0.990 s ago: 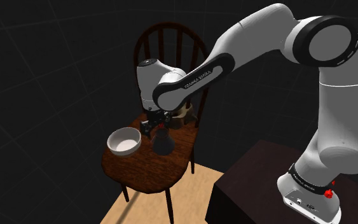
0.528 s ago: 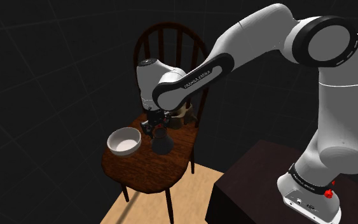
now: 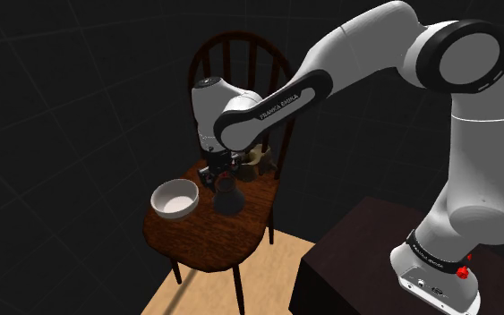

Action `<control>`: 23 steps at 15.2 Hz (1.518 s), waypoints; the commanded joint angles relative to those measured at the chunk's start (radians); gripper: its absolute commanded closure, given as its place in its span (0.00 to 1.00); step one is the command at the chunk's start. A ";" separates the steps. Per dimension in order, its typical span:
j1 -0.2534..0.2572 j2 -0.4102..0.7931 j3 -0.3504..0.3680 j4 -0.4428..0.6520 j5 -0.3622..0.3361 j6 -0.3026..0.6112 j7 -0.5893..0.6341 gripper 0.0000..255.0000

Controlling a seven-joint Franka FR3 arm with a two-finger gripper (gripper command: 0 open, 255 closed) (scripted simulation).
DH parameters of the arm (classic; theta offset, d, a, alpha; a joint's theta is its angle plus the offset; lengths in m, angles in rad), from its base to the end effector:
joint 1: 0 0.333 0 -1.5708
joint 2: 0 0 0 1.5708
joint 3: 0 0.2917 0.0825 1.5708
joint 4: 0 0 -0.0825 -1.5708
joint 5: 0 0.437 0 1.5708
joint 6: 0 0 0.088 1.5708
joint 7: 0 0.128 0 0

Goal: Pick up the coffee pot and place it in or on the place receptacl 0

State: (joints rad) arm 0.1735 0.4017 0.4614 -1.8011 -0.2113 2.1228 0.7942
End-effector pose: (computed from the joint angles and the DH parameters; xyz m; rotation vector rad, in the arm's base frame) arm 0.5552 0.3796 0.2685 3.1169 -0.1153 -0.0347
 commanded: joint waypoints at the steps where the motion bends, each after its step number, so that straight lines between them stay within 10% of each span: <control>1: -0.002 -0.014 0.004 0.009 0.008 -0.021 -0.005 1.00; 23: -0.012 -0.107 0.028 0.186 0.065 -0.280 -0.043 1.00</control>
State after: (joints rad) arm 0.1628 0.2963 0.4897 -1.6289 -0.1475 1.8574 0.7543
